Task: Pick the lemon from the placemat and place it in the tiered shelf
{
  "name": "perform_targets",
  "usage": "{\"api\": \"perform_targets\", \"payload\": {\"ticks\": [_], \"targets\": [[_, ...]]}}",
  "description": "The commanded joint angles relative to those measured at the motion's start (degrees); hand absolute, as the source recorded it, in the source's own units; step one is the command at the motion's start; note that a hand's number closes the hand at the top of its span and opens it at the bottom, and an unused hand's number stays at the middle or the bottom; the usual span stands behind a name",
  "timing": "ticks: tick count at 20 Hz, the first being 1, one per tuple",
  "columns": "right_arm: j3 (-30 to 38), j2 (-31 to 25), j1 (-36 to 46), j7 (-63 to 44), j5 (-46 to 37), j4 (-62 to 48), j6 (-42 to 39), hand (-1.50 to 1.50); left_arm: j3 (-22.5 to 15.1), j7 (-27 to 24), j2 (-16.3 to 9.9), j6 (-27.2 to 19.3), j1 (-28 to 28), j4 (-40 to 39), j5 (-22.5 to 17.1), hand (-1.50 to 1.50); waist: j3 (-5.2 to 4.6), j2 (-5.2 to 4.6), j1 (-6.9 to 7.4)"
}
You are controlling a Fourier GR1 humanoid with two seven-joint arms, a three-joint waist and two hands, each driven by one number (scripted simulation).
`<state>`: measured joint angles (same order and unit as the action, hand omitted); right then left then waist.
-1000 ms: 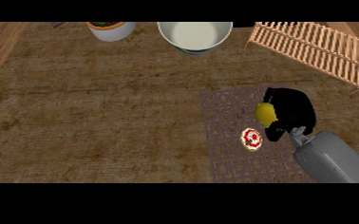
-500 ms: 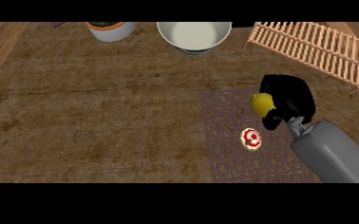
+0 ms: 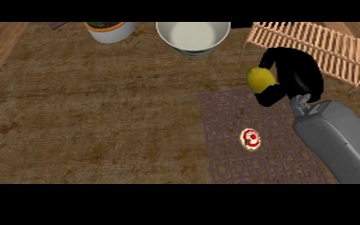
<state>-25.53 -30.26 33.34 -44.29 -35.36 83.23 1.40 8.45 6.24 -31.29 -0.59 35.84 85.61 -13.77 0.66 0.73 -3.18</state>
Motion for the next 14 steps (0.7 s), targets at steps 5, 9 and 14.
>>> {"api": "perform_targets", "payload": {"ticks": [5, 9, 14], "targets": [[9.22, 1.72, 3.81, -3.43, 7.79, 7.69, 1.29, 1.50, -0.40, -4.19, 4.92, -0.28, -12.35, 6.86, -3.18, 0.00, -0.84, 0.93, -4.18], [13.44, 0.07, 5.48, -4.64, 10.16, 10.56, 1.06, 1.50, -0.35, -4.45, 5.62, 0.07, -11.70, 6.46, -2.34, 0.00, -0.89, 0.87, -4.85], [17.19, -2.33, 9.89, -7.93, 11.64, 14.24, -0.81, 1.50, 0.35, -4.28, 5.61, 0.62, -11.06, 7.65, -1.78, 0.00, -0.92, 0.90, -4.57]]}}
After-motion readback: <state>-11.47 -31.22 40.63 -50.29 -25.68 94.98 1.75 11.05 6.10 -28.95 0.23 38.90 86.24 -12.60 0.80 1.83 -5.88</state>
